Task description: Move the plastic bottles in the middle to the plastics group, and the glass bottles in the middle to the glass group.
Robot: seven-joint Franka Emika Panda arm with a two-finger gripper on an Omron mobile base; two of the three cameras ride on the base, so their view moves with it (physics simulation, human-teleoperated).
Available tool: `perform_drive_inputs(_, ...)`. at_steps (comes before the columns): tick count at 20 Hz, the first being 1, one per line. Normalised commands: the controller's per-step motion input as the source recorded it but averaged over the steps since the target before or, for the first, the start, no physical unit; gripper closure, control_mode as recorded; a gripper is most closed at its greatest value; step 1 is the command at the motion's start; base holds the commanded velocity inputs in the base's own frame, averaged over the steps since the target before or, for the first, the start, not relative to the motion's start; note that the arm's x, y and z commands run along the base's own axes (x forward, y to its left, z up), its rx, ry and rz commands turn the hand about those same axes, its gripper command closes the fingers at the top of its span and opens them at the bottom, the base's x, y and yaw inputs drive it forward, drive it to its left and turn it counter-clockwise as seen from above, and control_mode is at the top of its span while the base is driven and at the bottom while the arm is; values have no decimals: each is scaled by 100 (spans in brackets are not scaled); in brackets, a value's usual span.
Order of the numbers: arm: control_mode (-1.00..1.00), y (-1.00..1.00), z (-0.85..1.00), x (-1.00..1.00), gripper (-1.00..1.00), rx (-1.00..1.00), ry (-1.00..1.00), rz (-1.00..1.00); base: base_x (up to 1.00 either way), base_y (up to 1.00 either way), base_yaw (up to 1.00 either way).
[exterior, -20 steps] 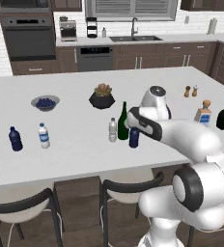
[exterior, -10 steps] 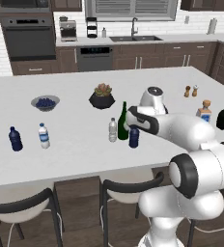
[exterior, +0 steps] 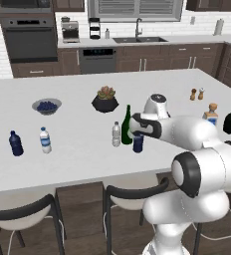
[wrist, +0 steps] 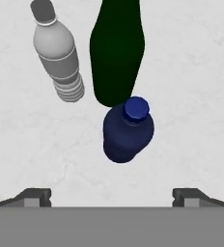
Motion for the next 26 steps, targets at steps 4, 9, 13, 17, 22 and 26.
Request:
perform_drive_inputs(4, -100, -10, -15, 16, -100, 0, 0, 0, 0, 0, 0)
perform_drive_inputs(9, -100, -1, -5, 21, -100, 0, 0, 0, 0, 0, 0)
perform_drive_inputs(13, -100, 0, -14, 16, -100, 0, 0, 0, 0, 0, 0)
perform_drive_inputs(17, -100, 0, -27, 2, -100, 0, 0, 0, 0, 0, 0)
perform_drive_inputs(22, -100, 0, -15, 13, -100, 0, 0, 0, 0, 0, 0)
perform_drive_inputs(26, -100, 0, 0, 21, -100, 0, 0, 0, 0, 0, 0)
